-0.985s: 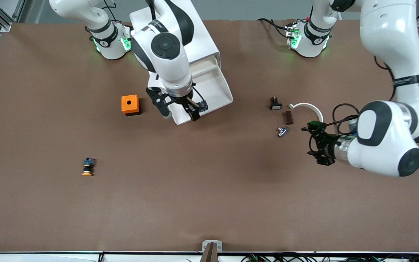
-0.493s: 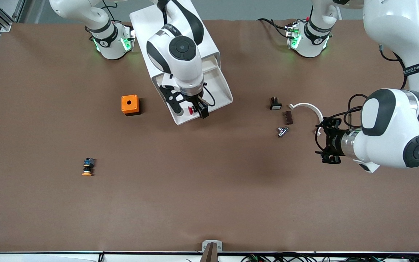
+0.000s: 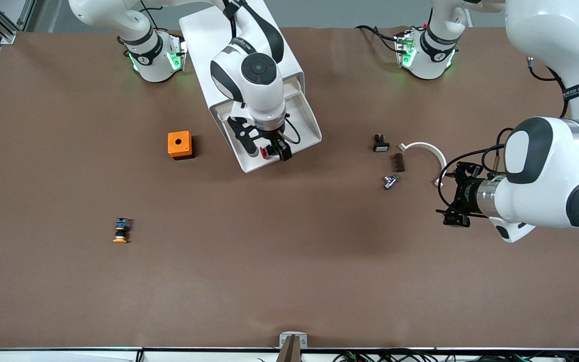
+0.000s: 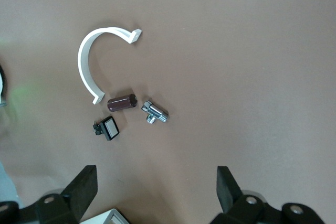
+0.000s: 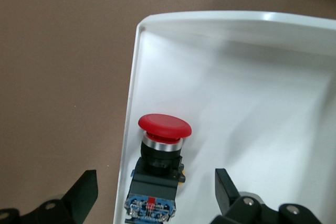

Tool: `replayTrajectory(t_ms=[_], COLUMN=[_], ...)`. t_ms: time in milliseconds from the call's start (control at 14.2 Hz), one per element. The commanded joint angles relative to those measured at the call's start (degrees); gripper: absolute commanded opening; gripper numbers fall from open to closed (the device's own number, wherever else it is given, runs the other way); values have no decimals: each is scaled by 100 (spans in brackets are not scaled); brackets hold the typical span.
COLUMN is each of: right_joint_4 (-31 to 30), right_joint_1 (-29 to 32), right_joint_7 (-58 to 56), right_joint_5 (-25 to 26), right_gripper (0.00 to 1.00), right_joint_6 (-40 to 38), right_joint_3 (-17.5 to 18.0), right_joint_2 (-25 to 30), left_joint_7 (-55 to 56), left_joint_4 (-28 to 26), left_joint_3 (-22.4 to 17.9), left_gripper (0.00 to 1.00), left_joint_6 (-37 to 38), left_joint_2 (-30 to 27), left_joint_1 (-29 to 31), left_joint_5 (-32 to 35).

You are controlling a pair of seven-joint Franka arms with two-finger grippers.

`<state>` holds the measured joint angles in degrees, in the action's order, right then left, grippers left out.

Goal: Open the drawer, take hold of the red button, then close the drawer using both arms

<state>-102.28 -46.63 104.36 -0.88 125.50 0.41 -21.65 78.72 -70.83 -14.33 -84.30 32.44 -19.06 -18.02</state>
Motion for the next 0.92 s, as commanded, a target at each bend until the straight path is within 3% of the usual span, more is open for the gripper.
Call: replayTrajectory(t_ms=[0,70,211,282,493,845], right_joint_4=[-81,-55,-37,-29,120,876], right_joint_1=[-74,-57,-56,-48,22,478], right_joint_7=[112,59,-186,-335,-372,-1599], right_joint_5=[71,62,62,53,-8,-26], right_gripper=[75,44,8,3,2,1], right_joint_6=[54,45,36,18,-34,-1096], right_joint_3=[-24,-24,-24,-24,-24,-15], right_joint_2=[64,64,82,82,108,143], left_joint_7=[-548,-968,-1787,-1981,-2755,-3098], left_joint_4=[-89,-89,-98,-98,-106,-124], left_joint_3=[-35,-35,-44,-44,-17,35], left_gripper=[100,100,100,100,100,100], left_joint_6=[-112,-113,-113,-113,-113,-271], left_joint_2=[-168,-177,-177,-177,-203,-265], left_joint_1=[-54,-46,-11,-28,-46,-151], left_joint_5=[150,176,203,246,387,396])
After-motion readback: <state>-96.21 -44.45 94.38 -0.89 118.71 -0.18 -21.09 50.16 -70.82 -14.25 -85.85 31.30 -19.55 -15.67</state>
